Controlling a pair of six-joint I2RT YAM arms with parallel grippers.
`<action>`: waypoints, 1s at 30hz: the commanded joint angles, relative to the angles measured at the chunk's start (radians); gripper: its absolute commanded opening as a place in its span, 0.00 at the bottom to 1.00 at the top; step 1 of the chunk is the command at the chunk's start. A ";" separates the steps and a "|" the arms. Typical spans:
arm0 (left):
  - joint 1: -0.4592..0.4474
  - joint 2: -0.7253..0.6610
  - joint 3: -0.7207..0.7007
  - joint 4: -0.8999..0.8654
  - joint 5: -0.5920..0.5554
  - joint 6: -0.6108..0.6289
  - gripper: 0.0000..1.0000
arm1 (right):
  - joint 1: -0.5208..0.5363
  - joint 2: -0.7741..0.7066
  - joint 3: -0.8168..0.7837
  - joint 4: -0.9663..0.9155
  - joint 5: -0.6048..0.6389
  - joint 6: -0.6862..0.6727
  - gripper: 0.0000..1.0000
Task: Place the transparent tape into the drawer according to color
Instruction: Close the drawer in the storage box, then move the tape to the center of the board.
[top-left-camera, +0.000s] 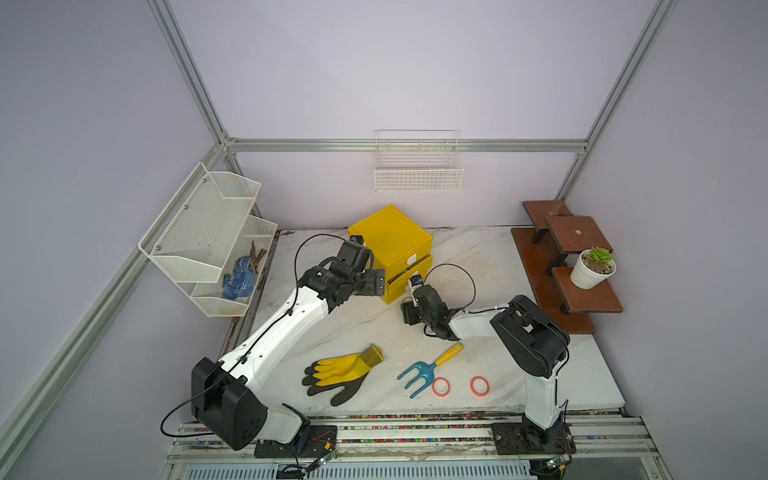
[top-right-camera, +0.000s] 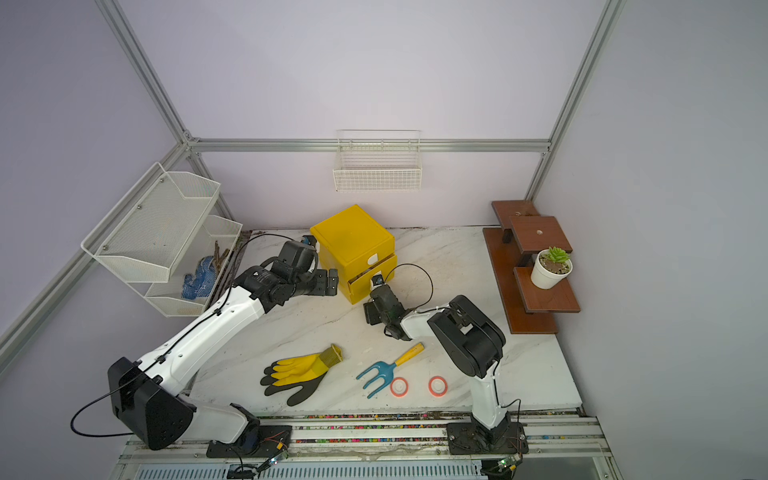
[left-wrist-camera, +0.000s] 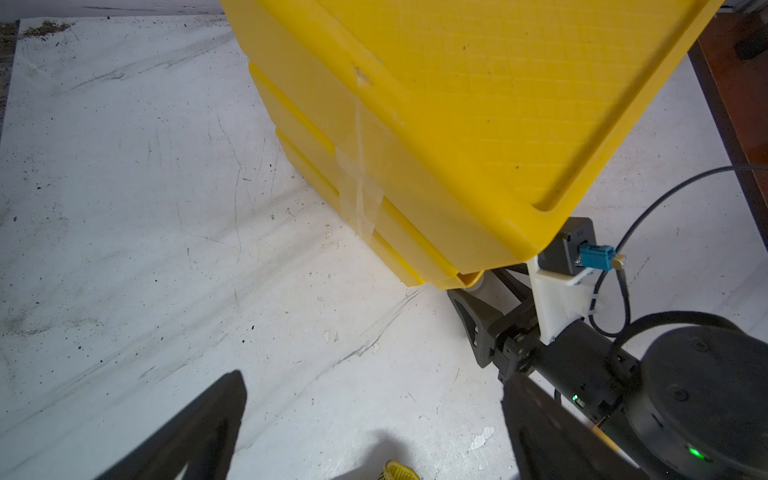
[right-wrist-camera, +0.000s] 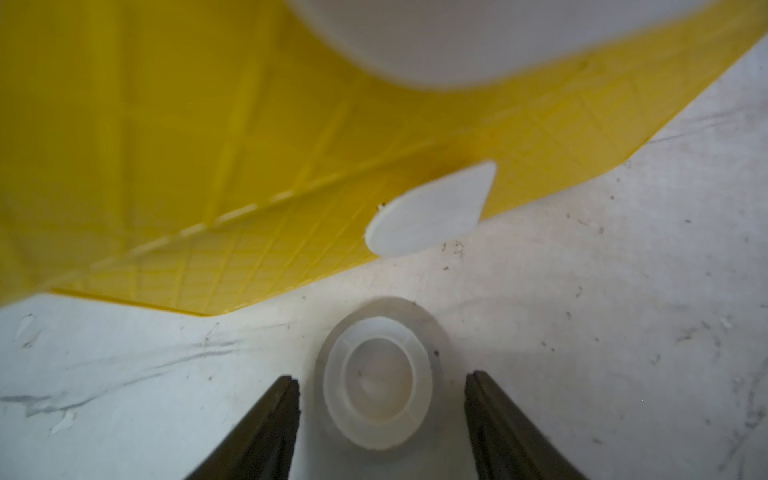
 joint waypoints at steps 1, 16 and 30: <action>0.009 -0.019 -0.009 0.006 0.000 -0.012 1.00 | 0.004 0.038 0.026 -0.071 0.040 -0.004 0.68; 0.012 0.026 -0.029 0.010 0.044 -0.018 1.00 | -0.004 -0.048 -0.054 -0.178 0.091 0.101 0.35; 0.012 0.066 -0.025 0.018 0.089 -0.009 1.00 | -0.035 -0.285 -0.286 -0.397 0.050 0.284 0.44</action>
